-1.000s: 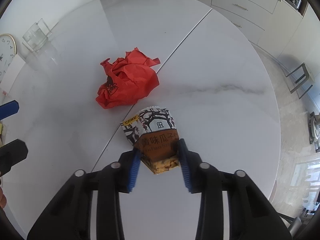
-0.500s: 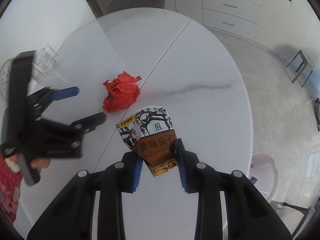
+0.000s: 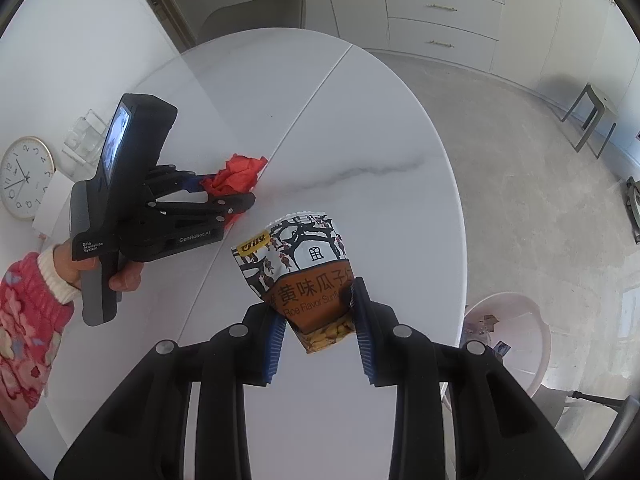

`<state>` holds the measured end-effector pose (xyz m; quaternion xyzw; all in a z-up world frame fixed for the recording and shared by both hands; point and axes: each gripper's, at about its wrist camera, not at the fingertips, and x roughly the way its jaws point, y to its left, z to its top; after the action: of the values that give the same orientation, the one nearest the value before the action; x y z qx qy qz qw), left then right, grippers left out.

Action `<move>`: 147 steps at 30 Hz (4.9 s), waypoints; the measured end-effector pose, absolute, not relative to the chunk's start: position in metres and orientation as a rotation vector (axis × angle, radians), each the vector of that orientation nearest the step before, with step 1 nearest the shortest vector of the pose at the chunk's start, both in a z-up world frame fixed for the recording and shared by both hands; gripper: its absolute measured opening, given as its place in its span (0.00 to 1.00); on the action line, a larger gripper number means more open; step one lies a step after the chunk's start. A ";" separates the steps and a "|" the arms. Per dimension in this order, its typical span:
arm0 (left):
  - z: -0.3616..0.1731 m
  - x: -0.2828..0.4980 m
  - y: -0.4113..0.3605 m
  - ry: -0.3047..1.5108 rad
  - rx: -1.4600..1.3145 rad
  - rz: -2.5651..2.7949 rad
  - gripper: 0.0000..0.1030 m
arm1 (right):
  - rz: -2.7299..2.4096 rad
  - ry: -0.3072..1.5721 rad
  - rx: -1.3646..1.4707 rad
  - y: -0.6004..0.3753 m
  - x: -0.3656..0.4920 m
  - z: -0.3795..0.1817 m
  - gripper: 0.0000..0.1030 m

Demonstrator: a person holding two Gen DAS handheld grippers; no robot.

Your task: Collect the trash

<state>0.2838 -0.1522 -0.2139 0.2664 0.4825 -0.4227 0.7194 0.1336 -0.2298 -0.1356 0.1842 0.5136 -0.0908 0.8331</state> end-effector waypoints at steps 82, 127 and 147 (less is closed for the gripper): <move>-0.220 -0.037 -0.395 1.253 0.479 -0.883 0.46 | -0.357 1.052 0.393 -0.488 -0.134 -0.120 0.98; -0.029 0.018 -0.126 0.984 0.150 -0.257 0.92 | 0.027 0.947 0.188 -0.325 -0.013 -0.060 0.98; 0.019 0.024 -0.080 0.909 0.102 -0.136 0.92 | 0.123 0.857 0.064 -0.258 0.024 0.000 0.98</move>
<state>0.0244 -0.0801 0.0187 0.0493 0.4383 -0.0657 0.8951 0.0241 -0.2585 -0.0003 0.0310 0.4150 0.0594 0.9074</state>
